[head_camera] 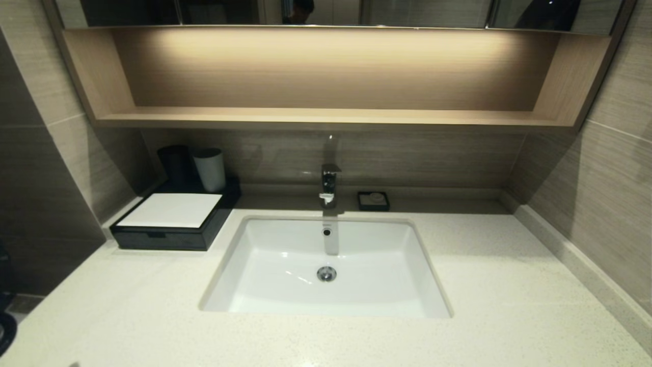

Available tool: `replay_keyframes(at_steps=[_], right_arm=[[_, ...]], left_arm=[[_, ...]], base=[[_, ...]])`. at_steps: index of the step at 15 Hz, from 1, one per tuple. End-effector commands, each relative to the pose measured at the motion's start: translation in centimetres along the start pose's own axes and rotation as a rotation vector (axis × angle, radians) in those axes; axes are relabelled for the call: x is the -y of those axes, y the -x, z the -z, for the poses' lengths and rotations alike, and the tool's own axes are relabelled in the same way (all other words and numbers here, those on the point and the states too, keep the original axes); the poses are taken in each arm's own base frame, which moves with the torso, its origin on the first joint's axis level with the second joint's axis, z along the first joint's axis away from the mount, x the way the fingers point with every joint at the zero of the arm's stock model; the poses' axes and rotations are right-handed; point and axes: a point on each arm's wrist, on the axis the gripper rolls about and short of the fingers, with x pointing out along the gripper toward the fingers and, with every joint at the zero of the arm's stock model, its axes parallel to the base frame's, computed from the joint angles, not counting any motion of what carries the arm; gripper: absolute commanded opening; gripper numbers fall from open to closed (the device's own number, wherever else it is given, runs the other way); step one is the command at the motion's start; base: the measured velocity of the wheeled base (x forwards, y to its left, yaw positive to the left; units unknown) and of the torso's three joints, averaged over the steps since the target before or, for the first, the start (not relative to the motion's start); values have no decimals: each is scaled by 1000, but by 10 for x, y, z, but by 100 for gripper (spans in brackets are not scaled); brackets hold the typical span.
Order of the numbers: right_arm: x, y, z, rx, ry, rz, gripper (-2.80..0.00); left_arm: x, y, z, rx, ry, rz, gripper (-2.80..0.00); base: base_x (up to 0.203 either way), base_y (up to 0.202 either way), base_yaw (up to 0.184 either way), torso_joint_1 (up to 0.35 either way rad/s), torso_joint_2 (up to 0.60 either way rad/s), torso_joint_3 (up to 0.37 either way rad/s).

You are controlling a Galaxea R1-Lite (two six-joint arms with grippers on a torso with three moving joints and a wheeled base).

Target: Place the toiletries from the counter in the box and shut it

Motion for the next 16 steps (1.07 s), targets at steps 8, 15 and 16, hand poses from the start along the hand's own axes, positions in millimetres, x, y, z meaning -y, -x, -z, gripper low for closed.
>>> replay_keyframes(at_steps=[8,15,16], right_arm=[[0,0,0,2,0,0,-280],[0,0,0,0,0,0,-280],[0,0,0,0,0,0,-280]], left_arm=[[-1,72,27,-41,48,260,-280],[-4,93,45,-46,40,388,-280],[-4,96,51,-41,36,389,-280]], base=[[0,0,0,0,0,0],[0,0,0,0,0,0],[0,0,0,0,0,0]])
